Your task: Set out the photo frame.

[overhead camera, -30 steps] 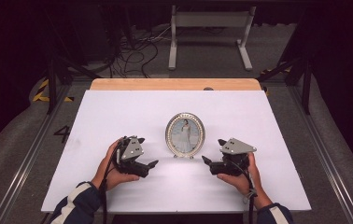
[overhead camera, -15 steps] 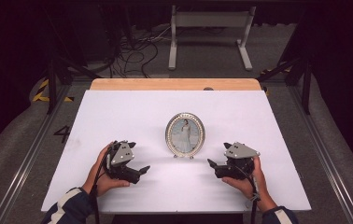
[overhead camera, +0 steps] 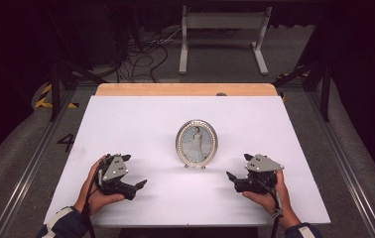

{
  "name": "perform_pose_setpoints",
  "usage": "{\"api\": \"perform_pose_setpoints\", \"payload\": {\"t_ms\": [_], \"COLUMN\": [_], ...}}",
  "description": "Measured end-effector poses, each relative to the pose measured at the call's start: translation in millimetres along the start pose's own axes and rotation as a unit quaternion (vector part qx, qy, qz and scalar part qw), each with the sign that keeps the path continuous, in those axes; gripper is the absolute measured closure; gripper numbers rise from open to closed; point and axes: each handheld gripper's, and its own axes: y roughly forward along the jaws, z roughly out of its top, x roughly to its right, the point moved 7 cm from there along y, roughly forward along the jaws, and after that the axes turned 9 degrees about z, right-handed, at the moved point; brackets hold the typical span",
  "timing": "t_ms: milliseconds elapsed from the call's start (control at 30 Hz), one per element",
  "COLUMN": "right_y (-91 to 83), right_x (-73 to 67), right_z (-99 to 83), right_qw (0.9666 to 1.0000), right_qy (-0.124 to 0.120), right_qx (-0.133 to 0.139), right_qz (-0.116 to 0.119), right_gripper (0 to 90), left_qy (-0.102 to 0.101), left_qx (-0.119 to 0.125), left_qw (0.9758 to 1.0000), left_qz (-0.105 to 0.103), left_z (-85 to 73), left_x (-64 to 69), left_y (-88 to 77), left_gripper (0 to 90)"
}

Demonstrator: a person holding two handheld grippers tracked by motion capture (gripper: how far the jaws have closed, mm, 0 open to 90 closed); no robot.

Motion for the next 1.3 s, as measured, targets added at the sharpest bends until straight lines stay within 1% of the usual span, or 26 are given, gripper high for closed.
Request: {"api": "perform_pose_setpoints", "payload": {"t_ms": [33,100,267,533,767,900,1033,1133,1167,1233,1300], "right_y": [-0.9,-2.7,-7.1,-13.5,-17.3,-18.7,-18.0,-17.6,-17.3,-16.8,-16.5], "right_x": [0.4,1.4,2.8,4.1,5.9,5.1,3.9,3.6,3.6,3.5,2.9], "right_z": [-1.0,-3.4,-6.8,-11.7,-18.2,-19.4,-20.1,-19.7,-19.8,-19.5,-19.5], "right_qw": [1.0,1.0,1.0,0.9999,0.9999,0.9999,0.9999,0.9999,0.9999,0.9998,0.9998], "right_qy": [0.0,-0.001,-0.003,-0.002,0.003,0.003,-0.002,-0.002,-0.002,-0.003,-0.003], "right_qx": [0.0,-0.001,0.0,0.004,0.003,0.008,0.005,0.007,0.006,0.007,0.006], "right_qz": [0.0,-0.002,-0.008,-0.012,-0.014,-0.014,-0.016,-0.016,-0.015,-0.016,-0.017], "right_gripper": [16.8,16.8,16.9,16.9,16.8,16.8,16.9,16.9,16.9,16.8,16.8], "left_qy": [0.0,-0.008,-0.013,-0.02,-0.025,-0.038,-0.041,-0.038,-0.041,-0.036,-0.039], "left_qx": [0.002,0.006,0.012,0.016,0.018,0.02,0.018,0.018,0.019,0.019,0.021], "left_qw": [1.0,0.9999,0.9997,0.9995,0.9993,0.9986,0.9986,0.9986,0.9985,0.9987,0.9985], "left_qz": [0.003,0.005,0.015,0.02,0.023,0.029,0.03,0.031,0.03,0.031,0.031], "left_z": [-1.9,-4.8,-11.2,-20.5,-28.4,-33.3,-37.2,-38.3,-38.4,-38.6,-38.6], "left_x": [-2.0,-4.2,-9.4,-14.2,-17.3,-20.9,-21.3,-21.9,-21.4,-21.9,-21.6], "left_y": [-2.4,-6.7,-14.7,-22.7,-30.2,-35.4,-38.2,-38.7,-38.5,-38.7,-39.3], "left_gripper": [4.3,4.3,4.4,4.6,4.8,4.8,4.8,4.7,4.7,4.7,4.7]}}
